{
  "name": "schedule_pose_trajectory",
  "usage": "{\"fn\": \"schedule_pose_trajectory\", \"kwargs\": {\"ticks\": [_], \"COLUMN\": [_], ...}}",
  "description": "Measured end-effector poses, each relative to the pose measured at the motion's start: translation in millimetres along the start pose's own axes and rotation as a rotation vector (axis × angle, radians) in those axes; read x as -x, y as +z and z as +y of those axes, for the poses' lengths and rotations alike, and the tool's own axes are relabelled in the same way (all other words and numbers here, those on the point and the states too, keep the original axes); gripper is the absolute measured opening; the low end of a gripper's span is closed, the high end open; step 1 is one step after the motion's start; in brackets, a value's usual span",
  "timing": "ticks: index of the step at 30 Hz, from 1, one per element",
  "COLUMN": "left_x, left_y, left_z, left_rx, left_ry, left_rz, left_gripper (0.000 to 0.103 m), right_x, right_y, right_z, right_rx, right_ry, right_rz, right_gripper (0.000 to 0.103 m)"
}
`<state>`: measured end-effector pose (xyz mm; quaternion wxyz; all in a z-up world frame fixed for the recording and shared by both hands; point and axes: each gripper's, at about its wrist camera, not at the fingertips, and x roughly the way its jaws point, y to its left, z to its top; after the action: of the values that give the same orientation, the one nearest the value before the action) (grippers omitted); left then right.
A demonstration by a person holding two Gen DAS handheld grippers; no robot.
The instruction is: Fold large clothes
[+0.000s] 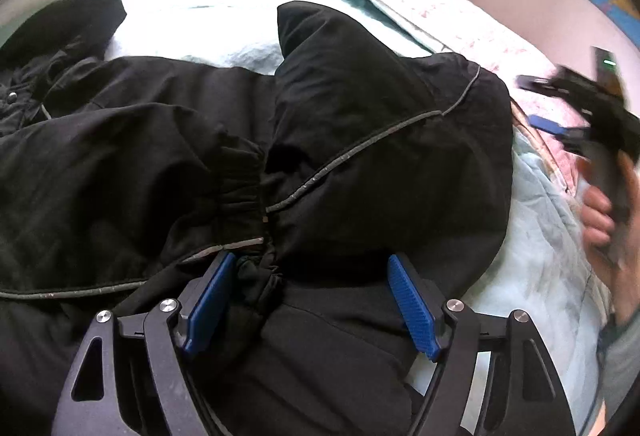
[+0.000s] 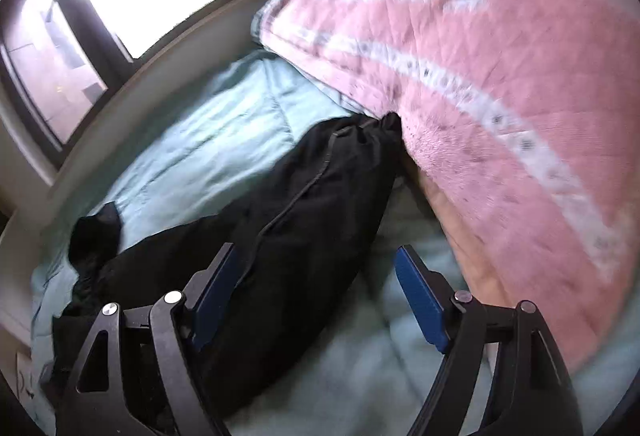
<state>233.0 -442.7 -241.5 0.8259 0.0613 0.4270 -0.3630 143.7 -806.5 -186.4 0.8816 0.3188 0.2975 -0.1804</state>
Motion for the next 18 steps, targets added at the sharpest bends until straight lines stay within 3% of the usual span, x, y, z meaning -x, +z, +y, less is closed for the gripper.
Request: {"fn": "schedule_pose_trajectory", "kwargs": {"ticks": [5,9,10,11,13,16,18], "left_x": [1.4,2.2,1.2,2.4,3.2,4.2,4.1], "left_y": [-4.9,-9.2,-9.0,-10.1,-11.3,-13.1,-12.0], "left_z": [4.0,7.5,8.0,9.3,11.5,12.0,10.3], "left_rx": [-0.005,-0.007,-0.006,-0.005,-0.004,-0.008,-0.016], "left_ry": [-0.009,-0.018,-0.02,-0.024,-0.028,-0.027,-0.021], "left_rz": [-0.029,-0.05,-0.051,-0.053,-0.055,-0.056,-0.054], "left_gripper": [0.079,0.079,0.08,0.08,0.08,0.08,0.08], "right_x": [-62.8,-86.2,-91.2,-95.8,-98.7,-75.7,-43.7], "right_y": [17.7,33.3,37.0,39.1,39.0,32.3,27.6], "right_z": [-23.5,-22.3,-21.2,-20.6,-18.2,-12.6,-4.8], "right_rx": [-0.127,-0.137,-0.138,-0.136,-0.107,-0.047,0.009], "right_ry": [0.002,0.029,0.022,0.01,-0.007,-0.02,-0.04], "right_rz": [0.027,0.025,0.021,0.019,0.016,-0.021,-0.06], "right_gripper": [0.082,0.082,0.078,0.059,0.032,0.021,0.02]}}
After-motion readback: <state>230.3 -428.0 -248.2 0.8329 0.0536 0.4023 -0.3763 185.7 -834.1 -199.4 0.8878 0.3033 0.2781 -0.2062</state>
